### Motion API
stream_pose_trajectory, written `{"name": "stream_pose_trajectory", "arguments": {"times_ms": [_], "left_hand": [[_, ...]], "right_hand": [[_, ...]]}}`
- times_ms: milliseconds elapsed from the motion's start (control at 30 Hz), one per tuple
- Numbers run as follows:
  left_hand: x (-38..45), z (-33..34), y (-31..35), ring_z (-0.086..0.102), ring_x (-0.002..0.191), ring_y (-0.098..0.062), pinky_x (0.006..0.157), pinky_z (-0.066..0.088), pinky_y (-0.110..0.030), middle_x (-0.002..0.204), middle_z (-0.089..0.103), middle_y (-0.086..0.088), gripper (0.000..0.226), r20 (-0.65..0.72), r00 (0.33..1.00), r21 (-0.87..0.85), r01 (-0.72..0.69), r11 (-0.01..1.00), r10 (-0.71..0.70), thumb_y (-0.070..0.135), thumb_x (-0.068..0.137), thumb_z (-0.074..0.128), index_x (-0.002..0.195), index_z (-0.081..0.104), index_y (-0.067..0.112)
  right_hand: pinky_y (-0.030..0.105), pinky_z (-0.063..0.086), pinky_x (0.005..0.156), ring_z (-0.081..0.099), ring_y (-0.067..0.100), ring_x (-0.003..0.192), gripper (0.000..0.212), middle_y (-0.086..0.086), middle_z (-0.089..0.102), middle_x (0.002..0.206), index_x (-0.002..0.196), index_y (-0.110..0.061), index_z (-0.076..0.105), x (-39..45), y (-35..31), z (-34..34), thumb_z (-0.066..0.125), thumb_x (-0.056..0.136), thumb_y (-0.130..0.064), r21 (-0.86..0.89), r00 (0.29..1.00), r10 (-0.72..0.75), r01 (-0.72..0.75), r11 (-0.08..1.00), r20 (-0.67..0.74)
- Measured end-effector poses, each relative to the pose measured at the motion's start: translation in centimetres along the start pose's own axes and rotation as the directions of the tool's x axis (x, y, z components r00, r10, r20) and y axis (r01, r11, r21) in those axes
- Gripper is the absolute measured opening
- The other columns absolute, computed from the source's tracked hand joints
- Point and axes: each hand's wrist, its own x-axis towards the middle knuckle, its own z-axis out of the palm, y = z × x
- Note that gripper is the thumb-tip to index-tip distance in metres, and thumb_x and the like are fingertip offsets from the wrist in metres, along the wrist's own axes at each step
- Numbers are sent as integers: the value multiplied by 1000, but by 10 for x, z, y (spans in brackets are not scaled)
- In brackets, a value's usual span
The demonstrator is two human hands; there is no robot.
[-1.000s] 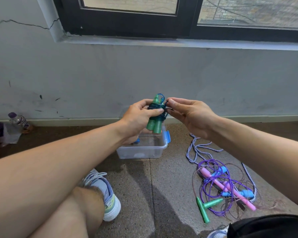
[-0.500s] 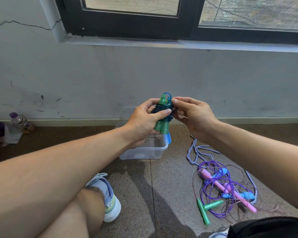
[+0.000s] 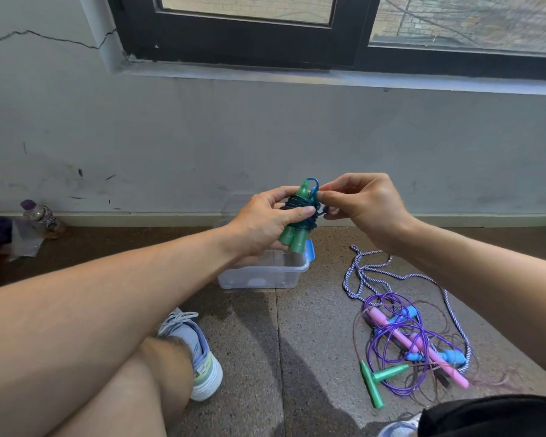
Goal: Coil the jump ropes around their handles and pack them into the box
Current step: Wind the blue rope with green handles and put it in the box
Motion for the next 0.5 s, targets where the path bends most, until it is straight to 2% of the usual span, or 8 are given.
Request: {"name": "stream_pose_trajectory", "arguments": {"times_ms": [100,200,300,367,433,500], "left_hand": [[0,0,0,73,98,-33,83,56,-63,101,74,-8,31,-5,1000,39,6,999,-6,12,90,71,119,66,21],[-2,3,0,73,93,-28,81,58,-58,101,73,-8,33,-45,999,39,-20,999,21,11,90,71,121,66,20],[-1,6,-1,72,88,-22,80,61,-41,106,72,-15,34,-116,988,31,-103,994,106,5,90,71,122,66,15],[-1,7,-2,72,91,-24,81,61,-33,108,73,-18,36,-134,979,51,-145,988,151,2,88,71,123,66,11],[-1,9,-2,73,95,-27,87,60,-35,106,74,-16,35,-154,968,92,-186,978,199,2,86,74,118,69,14],[0,11,-3,73,94,-24,90,58,-39,99,77,-8,34,-203,940,189,-237,953,274,6,82,78,109,72,25]], "right_hand": [[23,57,63,68,11,62,9,1,74,69,78,-15,77,-3,2,4,79,83,-8,-57,996,-69,66,996,-57],[24,60,70,72,13,70,12,2,77,76,83,-17,78,-6,2,8,74,87,-7,-43,997,-45,43,998,-66],[27,60,82,75,13,84,10,2,79,87,96,-14,78,-8,3,15,72,90,-11,31,999,0,1,1000,-39],[29,60,84,75,14,86,12,3,79,88,99,-12,78,-8,4,18,75,88,-16,41,998,5,-3,999,-60],[29,59,82,76,17,86,16,3,79,87,98,-14,79,-7,3,18,80,83,-20,37,996,9,-6,999,-88],[28,59,79,76,19,85,17,4,79,86,96,-12,80,-6,1,20,82,81,-20,76,993,36,-28,997,-116]]}}
